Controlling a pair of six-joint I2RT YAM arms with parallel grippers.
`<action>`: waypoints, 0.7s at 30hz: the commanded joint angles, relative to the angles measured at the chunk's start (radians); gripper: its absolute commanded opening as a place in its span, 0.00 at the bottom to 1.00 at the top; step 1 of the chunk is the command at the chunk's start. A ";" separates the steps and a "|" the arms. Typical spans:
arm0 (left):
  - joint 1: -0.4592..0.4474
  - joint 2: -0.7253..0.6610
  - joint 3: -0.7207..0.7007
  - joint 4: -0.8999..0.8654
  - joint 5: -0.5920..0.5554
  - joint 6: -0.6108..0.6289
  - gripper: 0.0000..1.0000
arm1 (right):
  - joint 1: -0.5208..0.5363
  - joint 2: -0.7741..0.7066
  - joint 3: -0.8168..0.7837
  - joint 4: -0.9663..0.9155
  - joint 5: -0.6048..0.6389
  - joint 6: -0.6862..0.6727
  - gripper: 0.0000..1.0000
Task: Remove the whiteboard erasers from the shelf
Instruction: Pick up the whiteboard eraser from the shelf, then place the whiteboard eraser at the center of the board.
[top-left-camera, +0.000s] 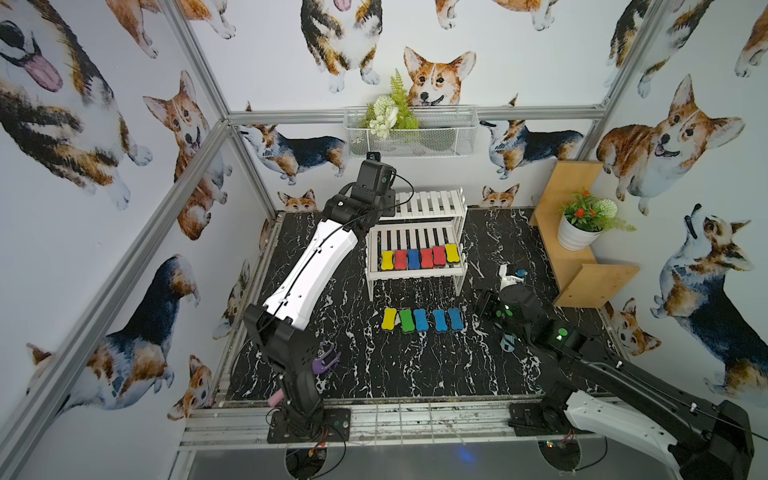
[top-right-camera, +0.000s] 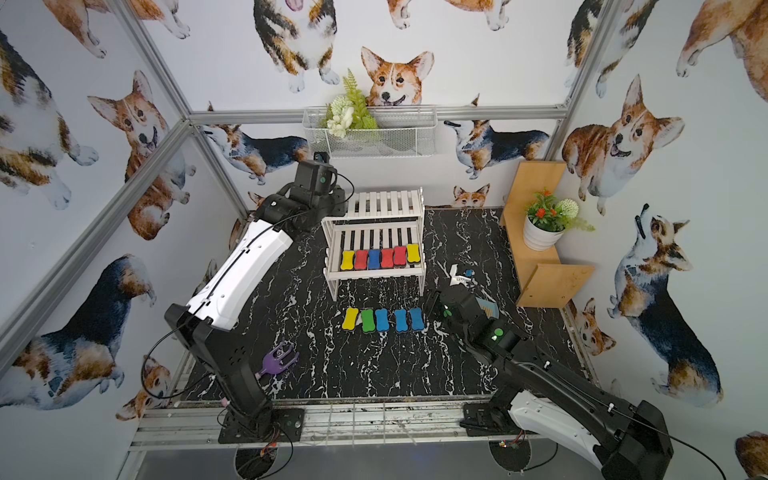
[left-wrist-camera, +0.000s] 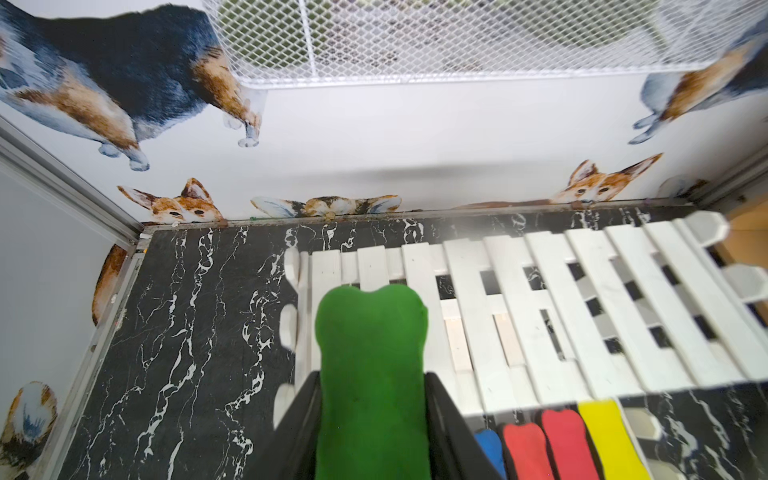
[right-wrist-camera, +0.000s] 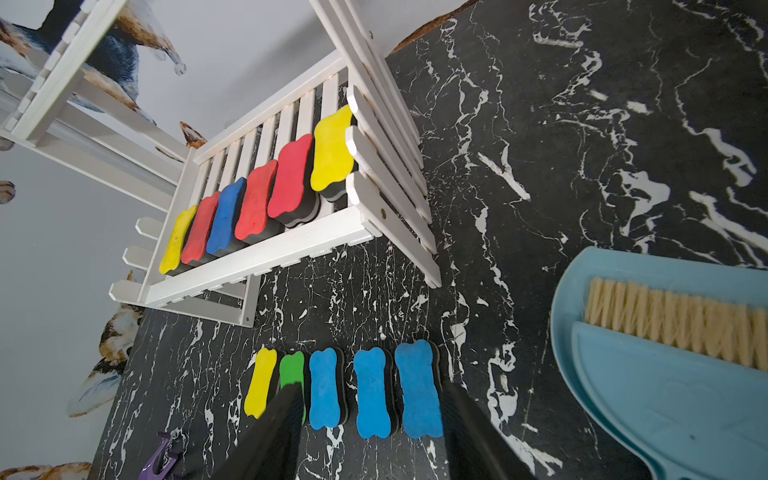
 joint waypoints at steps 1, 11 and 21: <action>-0.011 -0.133 -0.145 0.084 -0.023 -0.032 0.38 | -0.002 -0.005 -0.008 0.006 0.010 0.007 0.59; -0.015 -0.572 -0.738 0.177 -0.045 -0.129 0.39 | -0.004 0.003 -0.024 0.031 -0.003 0.004 0.59; -0.051 -0.700 -1.175 0.262 0.056 -0.364 0.36 | -0.005 0.023 -0.028 0.054 -0.010 0.003 0.59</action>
